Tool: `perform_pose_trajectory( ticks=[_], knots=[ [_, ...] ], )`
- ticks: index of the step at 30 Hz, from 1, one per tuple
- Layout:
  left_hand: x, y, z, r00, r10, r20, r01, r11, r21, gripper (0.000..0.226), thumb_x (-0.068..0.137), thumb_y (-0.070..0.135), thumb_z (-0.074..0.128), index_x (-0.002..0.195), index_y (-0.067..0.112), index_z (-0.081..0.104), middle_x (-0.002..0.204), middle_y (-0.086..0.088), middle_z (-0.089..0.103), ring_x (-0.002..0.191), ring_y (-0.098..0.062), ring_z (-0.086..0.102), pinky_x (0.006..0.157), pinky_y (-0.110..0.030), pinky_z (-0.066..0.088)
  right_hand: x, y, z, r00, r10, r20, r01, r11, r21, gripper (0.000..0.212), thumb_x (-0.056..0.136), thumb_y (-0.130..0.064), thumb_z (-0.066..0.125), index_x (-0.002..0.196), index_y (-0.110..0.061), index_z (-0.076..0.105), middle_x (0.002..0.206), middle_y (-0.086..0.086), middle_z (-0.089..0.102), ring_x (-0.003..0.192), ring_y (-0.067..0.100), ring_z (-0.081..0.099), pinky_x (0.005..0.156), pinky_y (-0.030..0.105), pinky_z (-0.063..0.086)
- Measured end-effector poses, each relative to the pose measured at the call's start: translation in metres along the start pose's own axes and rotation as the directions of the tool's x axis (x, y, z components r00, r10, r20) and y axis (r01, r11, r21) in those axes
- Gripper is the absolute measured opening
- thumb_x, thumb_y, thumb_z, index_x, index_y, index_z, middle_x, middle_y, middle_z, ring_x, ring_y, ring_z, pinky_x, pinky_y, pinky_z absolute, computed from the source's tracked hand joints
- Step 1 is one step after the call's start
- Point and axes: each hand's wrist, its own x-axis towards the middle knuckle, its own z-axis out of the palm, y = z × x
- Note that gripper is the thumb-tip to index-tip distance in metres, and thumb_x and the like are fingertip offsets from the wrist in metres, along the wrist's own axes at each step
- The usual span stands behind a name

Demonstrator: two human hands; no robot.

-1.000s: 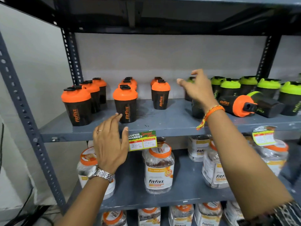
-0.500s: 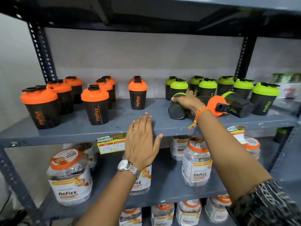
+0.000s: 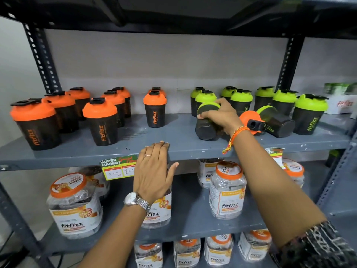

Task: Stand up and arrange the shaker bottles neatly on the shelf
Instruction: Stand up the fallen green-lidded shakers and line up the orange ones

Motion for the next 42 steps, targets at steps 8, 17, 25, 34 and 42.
perform_pose_trajectory(
  ticks=[8,17,25,34,42],
  knots=[
    [0.001,0.003,0.004,1.000,-0.018,-0.015,0.018,1.000,0.010,0.054,0.097,0.053,0.042,0.136,0.017,0.050,0.138,-0.004,0.059,0.124,-0.026,0.054,0.112,-0.042,0.036,-0.020,0.022,0.008,0.867,-0.432,-0.247,0.362,0.888,-0.284,0.083,0.068,-0.042,0.086,0.139,-0.025,0.046,0.132,0.012,0.043,0.110,0.042,0.059,0.096,0.041,0.051],
    [0.000,0.002,0.007,0.999,-0.016,-0.031,0.017,1.000,0.021,0.054,0.097,0.053,0.042,0.136,0.016,0.051,0.136,-0.004,0.059,0.124,-0.025,0.054,0.111,-0.042,0.035,-0.030,0.041,0.021,0.758,-0.558,-0.337,0.345,0.782,-0.519,0.094,0.062,-0.040,0.093,0.134,-0.018,0.037,0.138,0.017,0.041,0.106,0.038,0.055,0.079,0.040,0.055],
    [0.000,0.001,0.011,0.999,-0.006,-0.046,0.007,1.000,0.025,0.052,0.098,0.051,0.044,0.137,0.017,0.050,0.136,-0.004,0.058,0.124,-0.026,0.053,0.111,-0.042,0.035,-0.040,0.040,0.018,0.786,-0.548,-0.288,0.318,0.756,-0.572,0.103,0.063,-0.057,0.090,0.139,-0.015,0.036,0.145,0.017,0.039,0.115,0.037,0.052,0.087,0.042,0.056],
    [0.000,0.006,0.008,0.999,-0.044,-0.026,0.045,0.998,0.041,0.056,0.098,0.053,0.039,0.137,0.015,0.052,0.136,-0.007,0.059,0.123,-0.029,0.054,0.111,-0.045,0.035,-0.054,0.083,-0.059,0.673,-0.347,-0.653,0.318,0.933,-0.168,0.073,0.070,-0.056,0.080,0.118,-0.012,0.046,0.116,0.007,0.054,0.108,0.034,0.052,0.096,0.045,0.040],
    [0.000,0.008,0.005,0.999,-0.050,-0.009,0.050,0.998,0.034,0.055,0.098,0.052,0.042,0.137,0.015,0.051,0.137,-0.007,0.060,0.123,-0.029,0.055,0.111,-0.046,0.035,-0.026,0.089,-0.066,0.832,-0.222,-0.508,0.117,0.966,-0.230,0.079,0.076,-0.049,0.081,0.128,-0.004,0.042,0.134,0.019,0.048,0.125,0.047,0.047,0.106,0.051,0.036]
  ],
)
